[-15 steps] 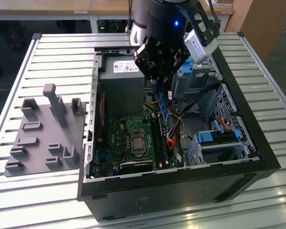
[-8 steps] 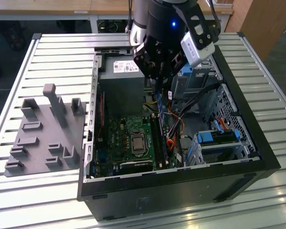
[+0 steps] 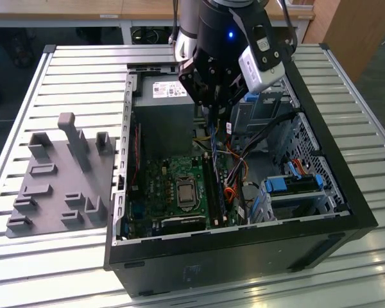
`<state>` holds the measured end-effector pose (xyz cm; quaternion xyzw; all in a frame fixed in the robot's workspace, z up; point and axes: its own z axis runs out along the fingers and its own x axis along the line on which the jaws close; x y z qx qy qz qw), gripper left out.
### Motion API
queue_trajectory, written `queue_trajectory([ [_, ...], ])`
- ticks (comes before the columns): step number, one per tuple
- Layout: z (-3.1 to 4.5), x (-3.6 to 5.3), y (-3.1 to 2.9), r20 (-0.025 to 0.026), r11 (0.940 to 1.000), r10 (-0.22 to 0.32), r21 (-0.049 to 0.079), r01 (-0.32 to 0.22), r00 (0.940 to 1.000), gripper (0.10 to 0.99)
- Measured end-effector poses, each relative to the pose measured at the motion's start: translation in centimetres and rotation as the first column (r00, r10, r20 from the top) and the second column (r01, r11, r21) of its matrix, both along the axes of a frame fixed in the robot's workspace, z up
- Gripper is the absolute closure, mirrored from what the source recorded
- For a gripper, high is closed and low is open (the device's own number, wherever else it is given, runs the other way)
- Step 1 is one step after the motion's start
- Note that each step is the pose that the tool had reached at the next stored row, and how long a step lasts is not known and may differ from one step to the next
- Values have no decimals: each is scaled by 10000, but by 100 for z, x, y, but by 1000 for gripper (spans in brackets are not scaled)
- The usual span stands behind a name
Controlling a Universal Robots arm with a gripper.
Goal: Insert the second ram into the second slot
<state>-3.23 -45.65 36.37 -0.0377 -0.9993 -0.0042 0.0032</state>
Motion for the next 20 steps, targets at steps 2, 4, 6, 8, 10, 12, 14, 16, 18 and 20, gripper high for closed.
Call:
queue_trajectory([
  [2, -15, 0, 0, 0, 9999, 101, -2, -101, 9999, 949],
  [4, -33, 0, 0, -1, 9994, 353, -2, -353, 9994, 949],
  [6, -51, 0, 0, -1, 9984, 560, -2, -560, 9984, 949],
  [8, -68, 0, 0, 0, 9984, 567, -1, -567, 9984, 949],
  [10, -76, 1, 1, -2, 9984, 569, -5, -569, 9984, 949],
  [12, -84, 1, 0, -1, 9984, 568, -4, -568, 9984, 949],
  [14, -96, 1, 0, -1, 9984, 568, -2, -568, 9984, 949],
  [16, -115, 2, 0, -1, 9984, 568, -3, -568, 9984, 949],
  [18, -138, 2, 0, -1, 9984, 568, -3, -568, 9984, 949],
  [20, -162, 2, 0, -1, 9984, 568, -3, -568, 9984, 949],
])
